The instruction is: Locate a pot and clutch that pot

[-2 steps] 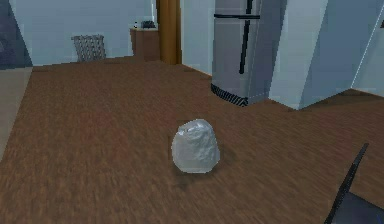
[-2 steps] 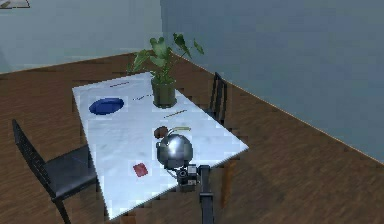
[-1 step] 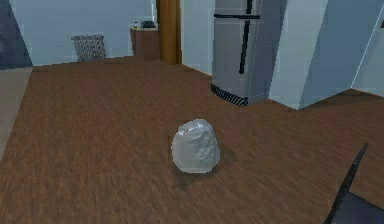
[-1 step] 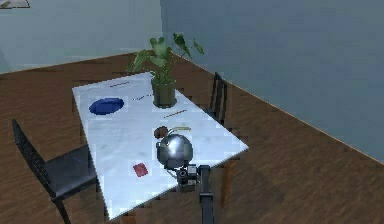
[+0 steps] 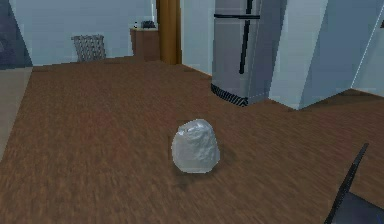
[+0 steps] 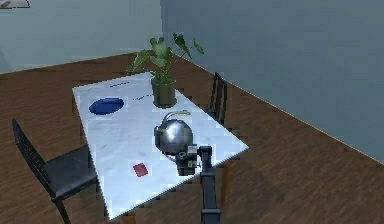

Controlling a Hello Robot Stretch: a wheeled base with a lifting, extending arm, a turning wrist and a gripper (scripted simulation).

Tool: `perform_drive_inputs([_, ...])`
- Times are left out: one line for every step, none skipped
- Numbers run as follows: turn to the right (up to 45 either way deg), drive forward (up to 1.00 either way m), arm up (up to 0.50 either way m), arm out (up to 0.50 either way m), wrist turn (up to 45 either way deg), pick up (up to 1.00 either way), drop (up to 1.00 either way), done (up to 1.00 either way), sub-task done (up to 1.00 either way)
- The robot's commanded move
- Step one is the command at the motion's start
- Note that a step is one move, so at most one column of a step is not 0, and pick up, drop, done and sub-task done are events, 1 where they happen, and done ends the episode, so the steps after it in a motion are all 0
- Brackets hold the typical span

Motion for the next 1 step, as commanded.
perform_drive_inputs([0.0, 0.0, 0.0, 0.0, 0.0, 0.0, 0.0, 1.0, 0.0])
